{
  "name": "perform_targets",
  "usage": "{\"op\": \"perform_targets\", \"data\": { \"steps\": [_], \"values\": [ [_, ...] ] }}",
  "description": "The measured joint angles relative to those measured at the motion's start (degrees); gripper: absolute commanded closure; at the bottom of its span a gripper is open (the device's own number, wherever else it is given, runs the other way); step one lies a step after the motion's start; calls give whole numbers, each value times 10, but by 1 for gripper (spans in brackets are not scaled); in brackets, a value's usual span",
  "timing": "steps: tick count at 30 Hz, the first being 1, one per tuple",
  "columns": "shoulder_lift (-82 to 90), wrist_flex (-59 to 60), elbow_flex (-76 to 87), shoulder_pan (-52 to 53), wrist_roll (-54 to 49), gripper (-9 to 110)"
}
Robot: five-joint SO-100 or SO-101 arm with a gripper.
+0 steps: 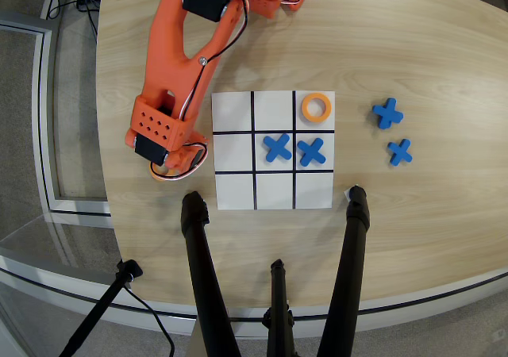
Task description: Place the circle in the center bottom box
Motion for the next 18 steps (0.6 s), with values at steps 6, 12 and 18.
{"op": "perform_targets", "data": {
  "steps": [6, 12, 18],
  "values": [
    [2, 11, 2, 1, 0, 91],
    [3, 28, 8, 1, 0, 91],
    [5, 40, 9, 4, 0, 91]
  ]
}}
